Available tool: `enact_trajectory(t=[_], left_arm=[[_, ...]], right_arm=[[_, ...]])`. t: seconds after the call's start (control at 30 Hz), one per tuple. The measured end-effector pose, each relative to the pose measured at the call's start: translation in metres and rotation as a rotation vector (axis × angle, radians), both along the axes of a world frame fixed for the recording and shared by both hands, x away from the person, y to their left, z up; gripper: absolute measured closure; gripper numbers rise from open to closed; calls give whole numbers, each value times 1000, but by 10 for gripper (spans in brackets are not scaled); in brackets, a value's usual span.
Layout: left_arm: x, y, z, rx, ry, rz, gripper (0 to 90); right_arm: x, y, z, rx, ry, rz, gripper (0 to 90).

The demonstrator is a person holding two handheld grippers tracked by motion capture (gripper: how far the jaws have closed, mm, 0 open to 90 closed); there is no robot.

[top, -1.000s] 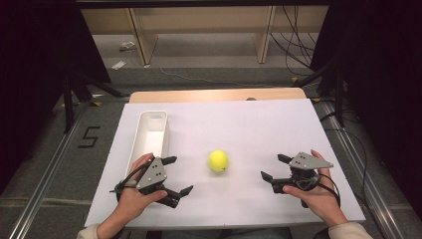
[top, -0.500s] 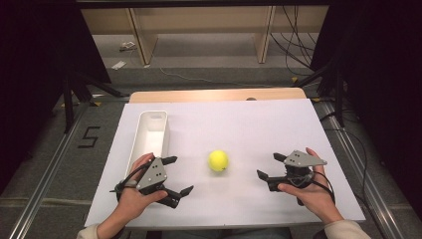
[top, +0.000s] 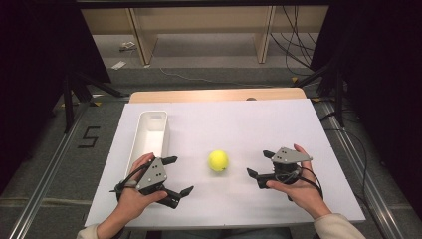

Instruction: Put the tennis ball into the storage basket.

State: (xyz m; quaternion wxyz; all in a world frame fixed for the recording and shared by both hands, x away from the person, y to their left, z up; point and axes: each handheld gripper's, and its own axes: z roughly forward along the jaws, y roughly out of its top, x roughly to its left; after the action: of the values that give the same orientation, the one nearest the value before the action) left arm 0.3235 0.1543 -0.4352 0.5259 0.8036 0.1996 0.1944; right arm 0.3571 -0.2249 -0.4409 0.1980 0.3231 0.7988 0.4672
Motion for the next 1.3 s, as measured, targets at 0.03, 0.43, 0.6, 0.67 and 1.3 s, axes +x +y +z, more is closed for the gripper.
enact_trajectory(t=[0.03,0.43,0.6,0.67,1.3], left_arm=[[0,0,0,-1,0,0,0],[0,0,0,1,-1,-3,0],[0,-1,0,2,0,-5,0],[0,-1,0,2,-1,-5,0],[0,0,1,-1,-2,-5,0]], right_arm=[[1,1,0,2,-1,-1,161],[8,11,-1,-10,-1,-2,160],[10,15,-2,-19,3,-4,158],[11,17,-2,-19,4,-4,158],[21,38,-8,-25,12,23,157]])
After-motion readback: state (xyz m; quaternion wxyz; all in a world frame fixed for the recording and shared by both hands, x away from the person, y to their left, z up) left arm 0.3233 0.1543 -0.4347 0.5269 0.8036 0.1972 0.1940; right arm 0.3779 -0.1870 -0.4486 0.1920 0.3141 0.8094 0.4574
